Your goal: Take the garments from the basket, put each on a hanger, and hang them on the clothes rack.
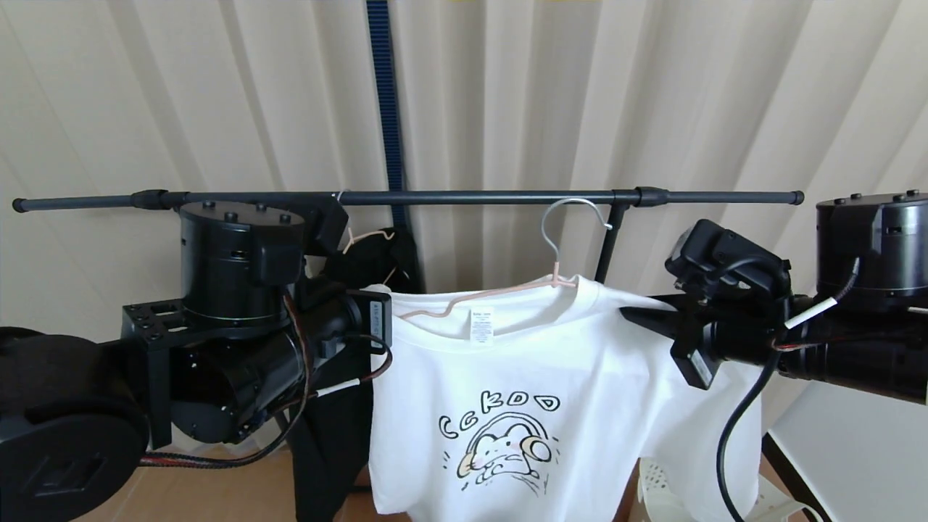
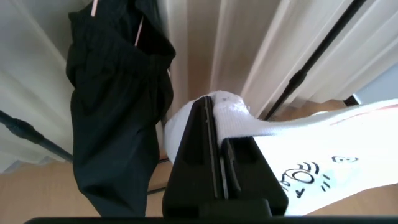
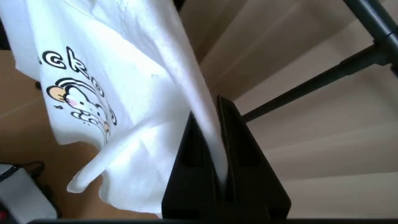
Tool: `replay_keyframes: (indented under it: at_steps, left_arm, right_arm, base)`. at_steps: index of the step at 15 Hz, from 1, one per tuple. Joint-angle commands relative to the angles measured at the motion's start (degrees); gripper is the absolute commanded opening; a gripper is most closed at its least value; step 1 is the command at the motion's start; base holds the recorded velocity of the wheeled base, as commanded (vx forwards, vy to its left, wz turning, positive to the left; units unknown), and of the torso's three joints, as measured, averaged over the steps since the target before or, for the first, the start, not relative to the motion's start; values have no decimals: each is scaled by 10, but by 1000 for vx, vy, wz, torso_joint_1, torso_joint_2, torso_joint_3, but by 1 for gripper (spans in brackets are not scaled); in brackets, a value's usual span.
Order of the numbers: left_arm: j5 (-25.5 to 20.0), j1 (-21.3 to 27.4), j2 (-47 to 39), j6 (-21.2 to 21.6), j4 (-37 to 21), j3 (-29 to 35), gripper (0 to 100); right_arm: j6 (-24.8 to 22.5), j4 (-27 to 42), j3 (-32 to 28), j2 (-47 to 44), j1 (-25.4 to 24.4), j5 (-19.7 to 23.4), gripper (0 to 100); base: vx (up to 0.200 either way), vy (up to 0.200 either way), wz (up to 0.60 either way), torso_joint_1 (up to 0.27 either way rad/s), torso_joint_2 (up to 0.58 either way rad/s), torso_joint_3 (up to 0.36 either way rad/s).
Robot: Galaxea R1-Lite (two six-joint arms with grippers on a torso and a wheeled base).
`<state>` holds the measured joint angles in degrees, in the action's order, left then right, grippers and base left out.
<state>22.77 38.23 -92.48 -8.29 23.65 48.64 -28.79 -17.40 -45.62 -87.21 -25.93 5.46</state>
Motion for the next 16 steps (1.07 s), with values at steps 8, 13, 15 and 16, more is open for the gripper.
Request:
replay_keyframes:
  at_steps: [8,13,15,16]
  left_arm:
    - [13,15,-4,1,-89,73,0]
    - [15,14,-16,0,-200,128,0]
    - [15,17,-16,-1,-206,129,0]
    - [15,22,-15,-2,-206,129,0]
  right_arm:
    - [-1,-129,50,-2,-69,-173,0]
    - [-1,-185,55,1,-69,-204,0]
    - [-1,-193,57,-2,-69,-204,0]
    - [-1,-193,57,-6,-78,-205,0]
  base:
    - [0,0,0,0,0,0]
    - [0,0,0,0,0,0]
    - [0,0,0,0,0,0]
    - [0,0,0,0,0,0]
